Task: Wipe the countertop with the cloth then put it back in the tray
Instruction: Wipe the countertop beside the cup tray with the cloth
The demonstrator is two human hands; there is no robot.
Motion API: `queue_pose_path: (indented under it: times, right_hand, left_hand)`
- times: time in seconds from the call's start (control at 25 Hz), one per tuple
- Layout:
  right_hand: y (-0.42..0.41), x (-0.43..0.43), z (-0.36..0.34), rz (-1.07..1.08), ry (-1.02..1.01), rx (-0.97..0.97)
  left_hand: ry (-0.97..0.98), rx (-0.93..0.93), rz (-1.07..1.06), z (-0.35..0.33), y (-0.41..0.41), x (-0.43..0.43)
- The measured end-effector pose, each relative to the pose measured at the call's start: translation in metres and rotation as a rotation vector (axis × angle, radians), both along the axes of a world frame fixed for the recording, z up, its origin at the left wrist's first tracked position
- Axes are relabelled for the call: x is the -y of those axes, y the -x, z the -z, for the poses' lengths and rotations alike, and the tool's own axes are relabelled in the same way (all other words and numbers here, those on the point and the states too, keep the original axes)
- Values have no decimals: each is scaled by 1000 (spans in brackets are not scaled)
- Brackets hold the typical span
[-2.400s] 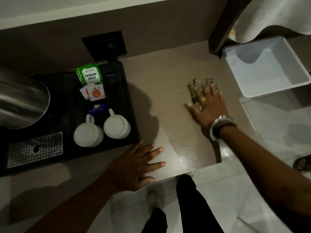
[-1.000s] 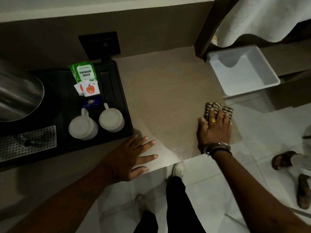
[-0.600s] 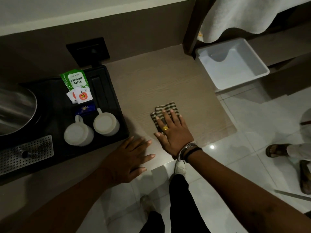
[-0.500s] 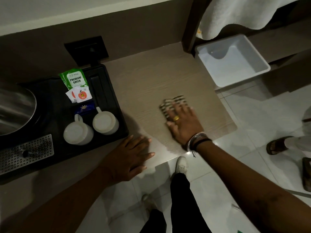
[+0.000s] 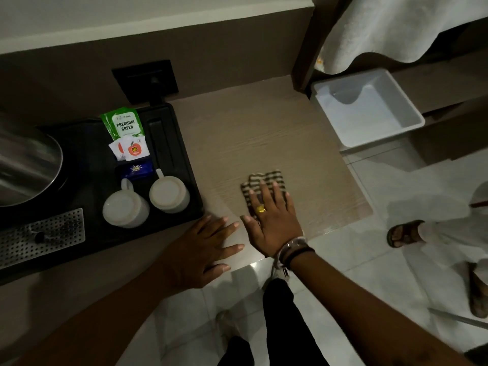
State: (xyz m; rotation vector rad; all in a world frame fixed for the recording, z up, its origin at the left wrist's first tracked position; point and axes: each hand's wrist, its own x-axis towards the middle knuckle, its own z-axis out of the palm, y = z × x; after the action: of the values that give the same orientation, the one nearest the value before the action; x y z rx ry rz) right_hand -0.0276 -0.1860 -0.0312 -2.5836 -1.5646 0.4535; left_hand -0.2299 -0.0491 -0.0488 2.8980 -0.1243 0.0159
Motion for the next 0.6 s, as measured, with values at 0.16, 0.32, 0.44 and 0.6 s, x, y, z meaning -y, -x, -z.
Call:
queue_pose_path:
  times: [0.16,0.32,0.44,0.6]
  right_hand:
    - [-49,-84,-7,-264,1,47]
    - [-44,-143,-6,-232,-12,48]
    - [-33,-86,-5,-494,-41,38]
    - [-20,21,-5,-582,-27,22]
  left_hand:
    - [-7,12,7,6,3,1]
    - [-16,-7,7,12,1,-4]
    - [-13,-9,33,9,4,2]
    - [-18,34,63,-1,13,2]
